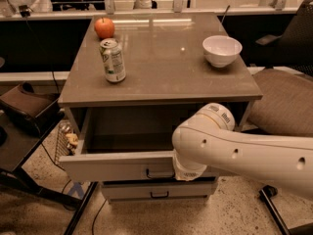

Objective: Open top drawer

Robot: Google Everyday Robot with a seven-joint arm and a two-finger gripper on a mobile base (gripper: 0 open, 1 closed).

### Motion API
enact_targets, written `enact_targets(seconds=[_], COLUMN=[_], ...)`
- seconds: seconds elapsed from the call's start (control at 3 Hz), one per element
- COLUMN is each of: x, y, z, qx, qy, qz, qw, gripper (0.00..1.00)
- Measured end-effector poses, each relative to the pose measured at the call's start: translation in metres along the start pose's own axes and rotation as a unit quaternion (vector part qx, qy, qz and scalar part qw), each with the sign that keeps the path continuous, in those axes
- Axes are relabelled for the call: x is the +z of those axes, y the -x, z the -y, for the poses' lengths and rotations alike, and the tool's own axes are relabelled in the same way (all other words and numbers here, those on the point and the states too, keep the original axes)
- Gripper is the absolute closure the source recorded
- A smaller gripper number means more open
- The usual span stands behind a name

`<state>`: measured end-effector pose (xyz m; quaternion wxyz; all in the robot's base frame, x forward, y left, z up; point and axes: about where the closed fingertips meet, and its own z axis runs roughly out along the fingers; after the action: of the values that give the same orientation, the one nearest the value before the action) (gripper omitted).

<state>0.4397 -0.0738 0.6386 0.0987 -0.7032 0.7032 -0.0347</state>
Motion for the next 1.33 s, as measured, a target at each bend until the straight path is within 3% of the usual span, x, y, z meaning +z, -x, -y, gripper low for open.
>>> enact_targets(seconds=[0.67, 1.0, 1.33], x=[-0.072, -0.092, -0.082], y=[-0.029, -0.044, -0.054], z=[0.033, 0.064, 0.088], qx=[0.005, -0.026, -0.054], qy=[-0.008, -0.037, -0.052], qz=[-0.047, -0.054, -0.045], qw=[0.9988, 0.9975, 0.9962], gripper=[1.0, 1.0, 1.0])
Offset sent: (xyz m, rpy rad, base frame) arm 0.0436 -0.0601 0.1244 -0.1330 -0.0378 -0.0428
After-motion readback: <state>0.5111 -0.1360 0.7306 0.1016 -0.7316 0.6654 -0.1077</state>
